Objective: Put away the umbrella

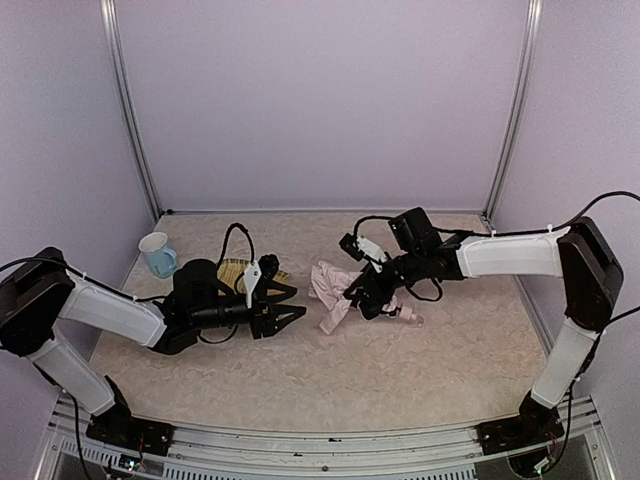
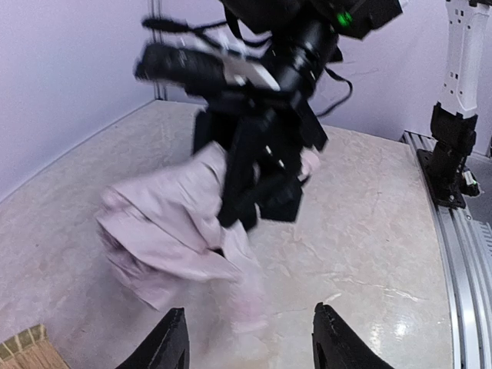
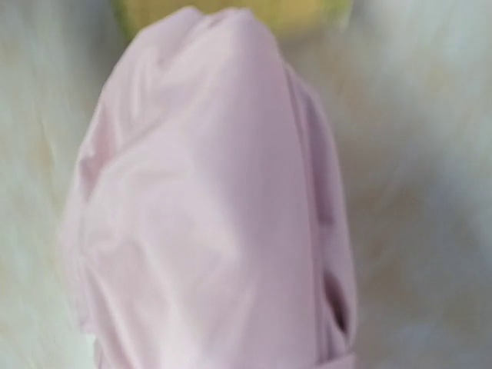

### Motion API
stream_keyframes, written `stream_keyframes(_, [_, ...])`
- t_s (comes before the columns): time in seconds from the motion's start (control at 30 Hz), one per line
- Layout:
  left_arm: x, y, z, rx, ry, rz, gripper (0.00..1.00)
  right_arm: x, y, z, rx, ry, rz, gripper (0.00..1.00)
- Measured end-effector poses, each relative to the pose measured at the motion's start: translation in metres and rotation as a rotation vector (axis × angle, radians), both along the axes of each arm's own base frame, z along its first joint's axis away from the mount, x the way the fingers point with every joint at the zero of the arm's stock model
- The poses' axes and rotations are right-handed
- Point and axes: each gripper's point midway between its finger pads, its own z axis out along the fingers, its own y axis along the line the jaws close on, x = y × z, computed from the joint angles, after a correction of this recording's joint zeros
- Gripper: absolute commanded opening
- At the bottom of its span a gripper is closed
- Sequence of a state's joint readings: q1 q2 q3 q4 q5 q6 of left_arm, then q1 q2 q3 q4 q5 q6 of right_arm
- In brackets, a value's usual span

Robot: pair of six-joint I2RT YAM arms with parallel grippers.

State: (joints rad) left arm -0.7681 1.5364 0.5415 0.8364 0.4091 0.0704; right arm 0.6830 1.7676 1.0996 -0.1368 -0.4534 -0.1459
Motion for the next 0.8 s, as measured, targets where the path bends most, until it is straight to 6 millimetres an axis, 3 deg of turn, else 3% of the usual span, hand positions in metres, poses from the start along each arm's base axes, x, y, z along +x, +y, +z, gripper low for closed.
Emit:
stream_keyframes(0.1, [-0.015, -0.004, -0.014, 0.007, 0.06, -0.041, 0.66, 0.01, 0.007, 0.044, 0.074, -0.071, -0.007, 0.0])
stream_keyframes(0.27, [-0.014, -0.008, -0.024, 0.019, 0.093, -0.055, 0.71, 0.005, 0.015, 0.103, 0.199, -0.151, 0.031, 0.0])
stream_keyframes(0.5, [-0.015, -0.025, -0.005, -0.017, 0.056, -0.151, 0.65, -0.004, 0.018, 0.12, 0.251, -0.155, 0.07, 0.0])
stream_keyframes(0.63, [-0.014, -0.037, 0.0, -0.029, 0.053, -0.2, 0.48, -0.008, 0.017, 0.123, 0.261, -0.155, 0.082, 0.0])
stream_keyframes(0.77, [-0.011, -0.045, -0.005, -0.018, 0.067, -0.226, 0.0, -0.012, 0.018, 0.129, 0.276, -0.162, 0.096, 0.0])
stream_keyframes(0.8, [-0.011, -0.046, -0.007, -0.014, 0.075, -0.23, 0.0, -0.013, 0.018, 0.13, 0.278, -0.162, 0.099, 0.0])
